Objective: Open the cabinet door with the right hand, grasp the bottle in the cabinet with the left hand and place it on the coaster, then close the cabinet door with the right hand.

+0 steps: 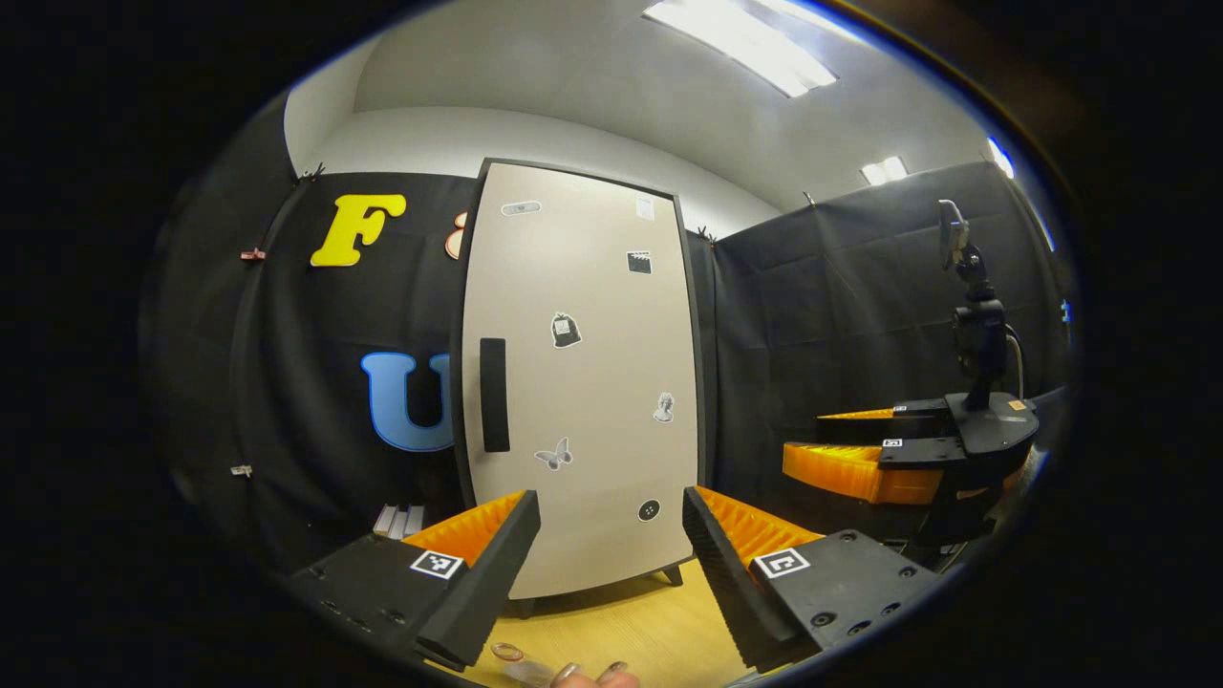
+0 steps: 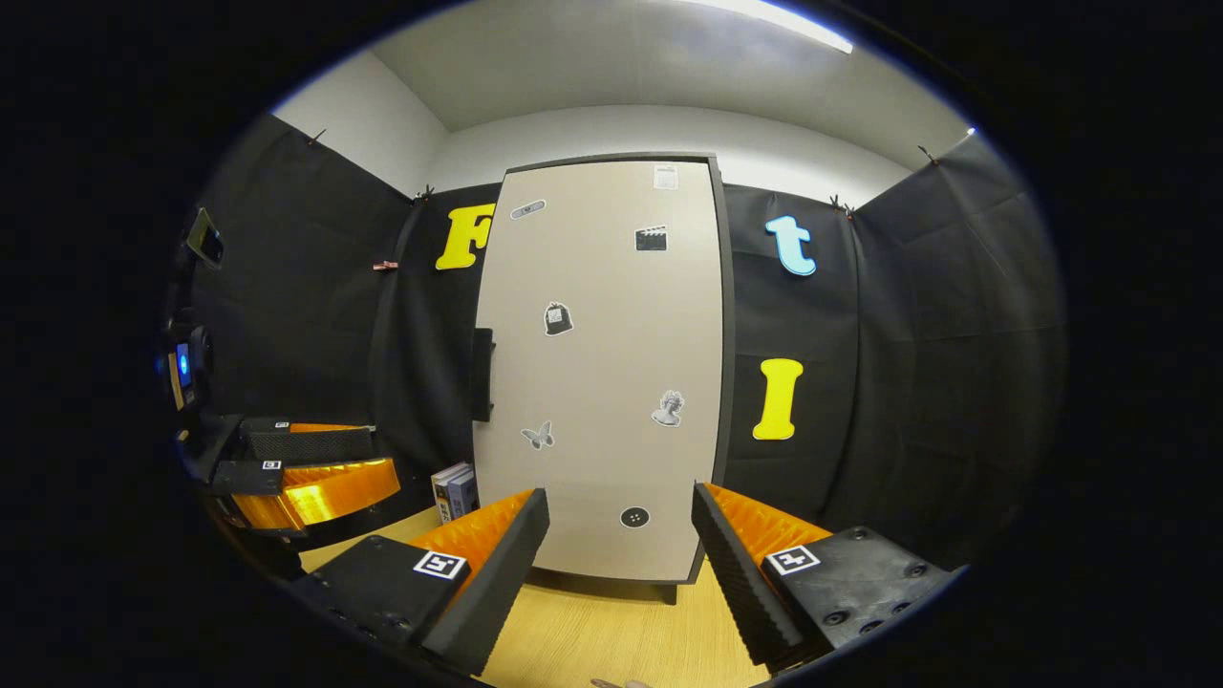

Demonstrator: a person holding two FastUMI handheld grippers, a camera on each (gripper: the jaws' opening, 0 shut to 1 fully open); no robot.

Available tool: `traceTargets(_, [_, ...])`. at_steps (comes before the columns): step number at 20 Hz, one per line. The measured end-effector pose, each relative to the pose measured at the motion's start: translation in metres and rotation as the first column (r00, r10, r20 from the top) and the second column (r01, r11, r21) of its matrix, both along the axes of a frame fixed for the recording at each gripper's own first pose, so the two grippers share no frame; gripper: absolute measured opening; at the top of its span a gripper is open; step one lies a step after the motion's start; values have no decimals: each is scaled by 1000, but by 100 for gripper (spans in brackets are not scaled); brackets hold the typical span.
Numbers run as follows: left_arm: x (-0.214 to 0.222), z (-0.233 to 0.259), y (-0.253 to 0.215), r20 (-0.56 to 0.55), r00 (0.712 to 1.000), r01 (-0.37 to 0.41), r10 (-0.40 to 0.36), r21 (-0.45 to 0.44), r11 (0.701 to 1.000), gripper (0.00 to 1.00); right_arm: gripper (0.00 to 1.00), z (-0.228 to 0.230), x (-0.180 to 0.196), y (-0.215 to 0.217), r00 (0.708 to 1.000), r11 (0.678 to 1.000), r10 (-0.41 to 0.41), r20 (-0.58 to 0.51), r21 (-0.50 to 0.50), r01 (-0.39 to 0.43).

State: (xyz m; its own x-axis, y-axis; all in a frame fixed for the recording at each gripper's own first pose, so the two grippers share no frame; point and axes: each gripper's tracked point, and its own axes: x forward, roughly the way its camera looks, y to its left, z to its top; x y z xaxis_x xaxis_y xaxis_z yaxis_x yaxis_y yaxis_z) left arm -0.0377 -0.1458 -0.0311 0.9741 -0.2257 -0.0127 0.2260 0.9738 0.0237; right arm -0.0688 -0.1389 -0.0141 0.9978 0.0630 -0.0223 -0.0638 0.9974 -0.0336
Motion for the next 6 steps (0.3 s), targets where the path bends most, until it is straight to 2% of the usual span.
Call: traceTargets(6, [2,-2,0,-2,1000,-9,9,-10,1000,94,98,0,-2,-1,1000,1000,-1,1,0,1])
